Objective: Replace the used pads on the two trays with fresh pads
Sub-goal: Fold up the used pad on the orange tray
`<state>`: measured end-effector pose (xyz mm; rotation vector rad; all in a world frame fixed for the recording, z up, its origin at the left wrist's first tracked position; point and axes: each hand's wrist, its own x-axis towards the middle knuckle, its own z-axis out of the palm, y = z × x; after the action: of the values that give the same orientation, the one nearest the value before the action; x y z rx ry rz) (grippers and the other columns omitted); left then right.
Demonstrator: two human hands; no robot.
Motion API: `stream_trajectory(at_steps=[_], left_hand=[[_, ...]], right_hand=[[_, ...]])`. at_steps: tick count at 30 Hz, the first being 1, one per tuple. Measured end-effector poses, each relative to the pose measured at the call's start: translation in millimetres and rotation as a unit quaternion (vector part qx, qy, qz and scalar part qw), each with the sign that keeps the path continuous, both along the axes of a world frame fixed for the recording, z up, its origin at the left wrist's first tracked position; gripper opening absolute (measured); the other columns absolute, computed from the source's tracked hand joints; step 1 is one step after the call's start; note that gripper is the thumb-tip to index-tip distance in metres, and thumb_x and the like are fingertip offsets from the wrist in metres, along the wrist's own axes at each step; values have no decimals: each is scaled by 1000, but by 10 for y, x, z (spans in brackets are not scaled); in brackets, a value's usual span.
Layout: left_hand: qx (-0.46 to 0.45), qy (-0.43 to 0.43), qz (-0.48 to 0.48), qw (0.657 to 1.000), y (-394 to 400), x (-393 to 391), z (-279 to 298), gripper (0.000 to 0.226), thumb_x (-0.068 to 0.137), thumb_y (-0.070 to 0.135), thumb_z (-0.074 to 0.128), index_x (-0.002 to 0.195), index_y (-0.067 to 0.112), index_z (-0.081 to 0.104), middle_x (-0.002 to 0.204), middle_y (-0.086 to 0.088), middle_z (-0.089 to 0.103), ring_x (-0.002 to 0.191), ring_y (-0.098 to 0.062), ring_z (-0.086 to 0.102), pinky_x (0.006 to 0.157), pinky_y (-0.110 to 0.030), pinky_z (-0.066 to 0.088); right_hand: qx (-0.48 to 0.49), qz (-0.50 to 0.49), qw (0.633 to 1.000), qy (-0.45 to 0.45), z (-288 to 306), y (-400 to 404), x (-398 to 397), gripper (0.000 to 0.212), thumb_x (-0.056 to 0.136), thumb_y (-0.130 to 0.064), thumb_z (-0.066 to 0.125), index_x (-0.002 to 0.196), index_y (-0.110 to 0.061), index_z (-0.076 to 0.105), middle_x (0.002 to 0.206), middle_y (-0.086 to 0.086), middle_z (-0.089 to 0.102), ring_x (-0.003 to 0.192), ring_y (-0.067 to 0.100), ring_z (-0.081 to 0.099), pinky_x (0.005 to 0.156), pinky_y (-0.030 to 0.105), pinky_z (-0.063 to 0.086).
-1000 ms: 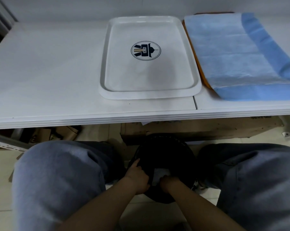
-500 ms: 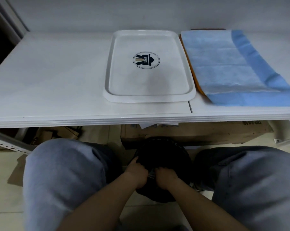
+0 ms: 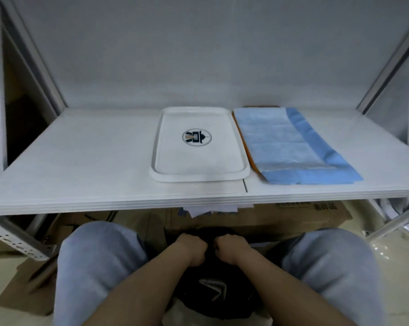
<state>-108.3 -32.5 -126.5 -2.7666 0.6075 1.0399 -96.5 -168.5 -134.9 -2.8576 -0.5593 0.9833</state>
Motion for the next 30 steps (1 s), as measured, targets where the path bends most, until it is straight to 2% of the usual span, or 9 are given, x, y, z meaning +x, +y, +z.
stream_trajectory(at_steps=[3,7,9,14,18,20,24,28,30], left_hand=[[6,-7,2,1000,-29,33,250,33,99,24,36,121,7,55,121,-14,58,108,-30,56,83,-38,45],[-5,-46,1,999,-59,63,588,38,100,25,38,129,5,52,131,-14,54,119,-30,50,98,-37,39],[-18,-82,4,996,-83,100,769,40,99,28,39,131,7,51,136,-13,52,122,-30,48,99,-34,37],[5,-151,2,989,-175,174,1224,35,97,28,42,124,11,56,128,-13,57,116,-30,55,91,-36,43],[-1,-180,-3,984,-203,286,1461,36,96,27,41,125,12,56,127,-12,57,114,-30,54,88,-34,43],[-3,-189,-5,982,-229,359,1557,36,96,27,41,126,12,55,128,-11,57,114,-29,54,89,-35,44],[2,-201,-10,980,-307,527,1725,36,96,26,40,125,11,55,127,-11,58,113,-29,55,88,-35,44],[8,-203,-18,979,-420,761,1879,37,97,26,39,127,11,54,129,-11,56,115,-30,54,89,-36,44],[7,-206,-23,978,-477,859,1933,38,97,27,39,128,12,53,131,-12,55,117,-30,53,92,-36,43]], right_hand=[[7,-12,999,-29,238,-34,24,30,98,-24,39,112,-7,59,116,14,61,85,22,51,71,28,38],[8,-21,997,-74,611,-54,75,36,98,-24,41,128,-8,51,130,14,54,114,31,53,89,36,42],[2,-28,995,-97,782,-69,117,37,98,-26,41,129,-9,52,132,14,53,118,32,51,92,37,41],[-13,-28,990,-138,1145,-177,166,35,96,-27,41,116,-5,60,103,12,61,98,29,56,78,33,39],[-14,-34,983,-181,1367,-287,248,30,93,-21,41,111,-9,61,117,14,60,95,28,55,72,30,34],[-13,-36,980,-196,1452,-333,309,29,92,-20,40,108,-10,62,115,14,61,96,29,57,71,29,35],[-13,-39,974,-221,1606,-436,490,30,93,-18,37,106,-9,62,110,12,63,80,23,48,69,30,38],[-15,-46,970,-237,1777,-575,725,29,94,-20,39,108,-10,62,108,10,63,80,22,47,69,29,38],[-18,-49,969,-240,1817,-654,841,24,95,-21,39,100,-10,60,101,9,60,80,22,46,62,27,36]])
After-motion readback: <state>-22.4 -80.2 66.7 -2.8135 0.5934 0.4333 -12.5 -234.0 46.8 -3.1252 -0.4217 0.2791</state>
